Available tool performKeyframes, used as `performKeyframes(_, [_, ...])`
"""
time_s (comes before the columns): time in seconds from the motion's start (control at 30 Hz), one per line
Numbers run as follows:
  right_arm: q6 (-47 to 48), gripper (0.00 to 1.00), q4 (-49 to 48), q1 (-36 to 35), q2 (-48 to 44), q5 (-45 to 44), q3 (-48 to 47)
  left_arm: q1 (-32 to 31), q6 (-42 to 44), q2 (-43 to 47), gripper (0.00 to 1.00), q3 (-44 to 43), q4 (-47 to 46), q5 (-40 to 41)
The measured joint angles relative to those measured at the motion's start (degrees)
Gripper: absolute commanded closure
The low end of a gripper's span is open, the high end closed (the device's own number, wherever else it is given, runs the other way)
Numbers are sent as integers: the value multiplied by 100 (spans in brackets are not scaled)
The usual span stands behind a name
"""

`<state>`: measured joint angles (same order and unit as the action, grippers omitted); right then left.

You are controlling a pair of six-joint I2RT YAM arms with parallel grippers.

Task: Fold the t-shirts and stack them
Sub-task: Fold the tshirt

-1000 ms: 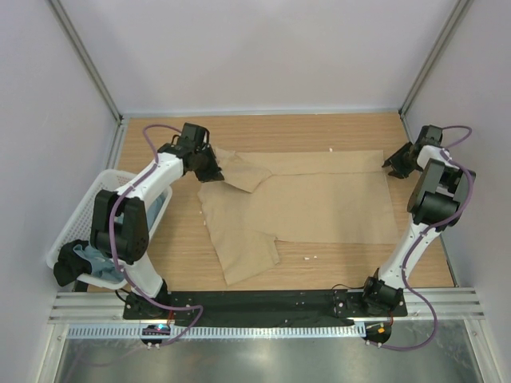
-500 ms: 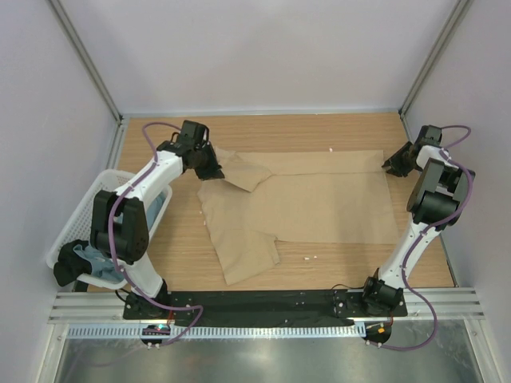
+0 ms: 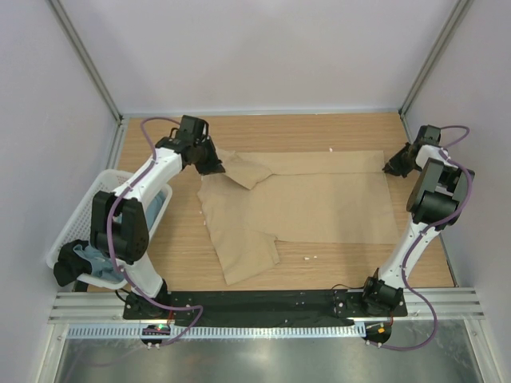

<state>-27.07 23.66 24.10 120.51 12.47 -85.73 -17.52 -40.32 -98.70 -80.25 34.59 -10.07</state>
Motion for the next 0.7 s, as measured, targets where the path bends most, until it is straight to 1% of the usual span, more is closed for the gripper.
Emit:
performKeyframes(0.03, [0,88,26,0,0,-17,-17,0,-2,0,100,-28,9,0])
performKeyframes(0.07, [9,94,57,0,0,-35,-39,0,-2,0,100,-66,9,0])
performKeyframes(0.13, [33,99,170,0,2,-63,-168,4,-4,-4,100,-190,26,0])
performKeyframes(0.4, [2,99,350,-79,13,-87,-938,195,-125,-229,100,-1108,-72,-20])
performKeyframes(0.7, [-284,99,393,-229,280,-15,-1626,564,-173,-953,100,-1849,-750,-289])
